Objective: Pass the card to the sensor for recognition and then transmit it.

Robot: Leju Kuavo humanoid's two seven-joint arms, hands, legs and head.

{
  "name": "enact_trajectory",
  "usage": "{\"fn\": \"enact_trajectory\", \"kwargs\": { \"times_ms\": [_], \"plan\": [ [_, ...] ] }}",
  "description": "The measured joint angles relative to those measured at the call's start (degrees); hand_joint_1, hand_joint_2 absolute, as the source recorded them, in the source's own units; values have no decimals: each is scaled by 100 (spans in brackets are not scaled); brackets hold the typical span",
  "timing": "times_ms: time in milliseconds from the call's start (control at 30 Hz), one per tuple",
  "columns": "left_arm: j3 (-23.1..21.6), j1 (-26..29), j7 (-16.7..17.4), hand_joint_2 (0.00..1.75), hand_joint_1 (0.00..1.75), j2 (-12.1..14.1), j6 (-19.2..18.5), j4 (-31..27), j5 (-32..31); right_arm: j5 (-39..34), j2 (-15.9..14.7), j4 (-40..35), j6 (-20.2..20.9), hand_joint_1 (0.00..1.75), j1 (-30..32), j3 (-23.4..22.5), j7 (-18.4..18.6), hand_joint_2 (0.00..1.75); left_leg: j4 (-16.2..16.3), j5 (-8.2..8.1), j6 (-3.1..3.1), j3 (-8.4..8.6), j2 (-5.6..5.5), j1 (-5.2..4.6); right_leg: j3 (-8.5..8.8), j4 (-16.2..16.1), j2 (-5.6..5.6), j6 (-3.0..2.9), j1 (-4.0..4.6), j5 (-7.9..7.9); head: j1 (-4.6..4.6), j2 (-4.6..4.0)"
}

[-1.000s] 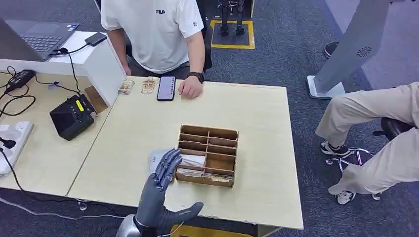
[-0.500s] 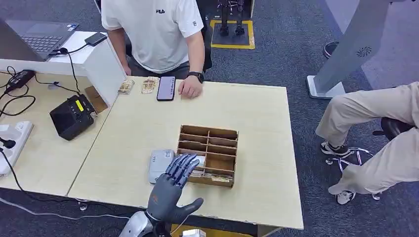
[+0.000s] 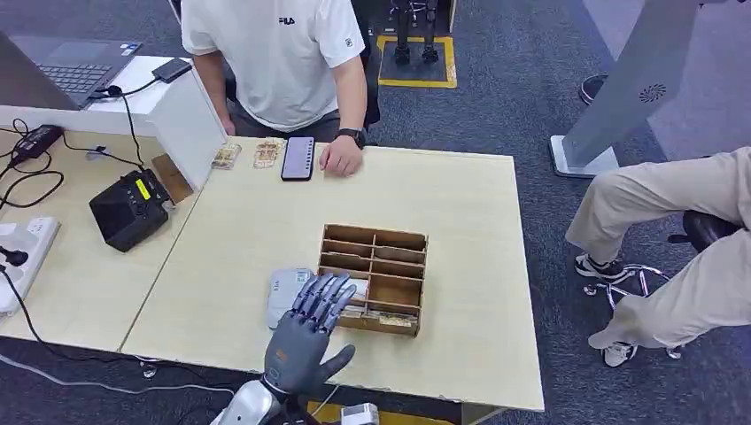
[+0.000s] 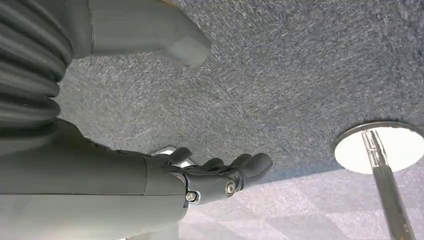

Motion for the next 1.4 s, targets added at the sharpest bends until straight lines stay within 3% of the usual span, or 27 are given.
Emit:
{"fn": "enact_trajectory", "kwargs": {
  "times_ms": [167, 433, 733, 1067, 1400],
  "plan": [
    [2, -36, 235, 175, 0, -46, 37, 99, -348, 33, 0, 0, 0, 0, 0, 0, 4, 175, 0, 0, 0, 0, 0, 0, 0, 0, 0, 0, 0, 0, 0, 0],
    [2, -72, 304, 175, 0, -66, 53, 155, -466, 26, 0, 0, 0, 0, 0, 0, 4, 175, 0, 0, 0, 0, 0, 0, 0, 0, 0, 0, 0, 0, 0, 0],
    [13, -137, 748, 175, 0, -112, -13, 295, -799, 11, -2, 20, 0, 0, 0, 0, 4, 175, 0, 0, 0, -1, 0, 0, 0, 0, 0, 0, 0, 0, 2, 0],
    [112, -283, 1279, 175, 0, -164, -520, 549, -1179, -37, -2, 46, 0, 0, -1, 0, 4, 175, 0, 0, 0, -1, 0, 0, 0, 0, 0, 0, 0, 0, 0, 0],
    [190, -385, 1476, 175, 0, -179, -750, 743, -1196, -41, -9, 74, 0, 0, -1, 0, 4, 175, 0, 0, 0, -1, 0, 0, 0, 0, 0, 0, 0, 0, 0, 0]
  ]
}}
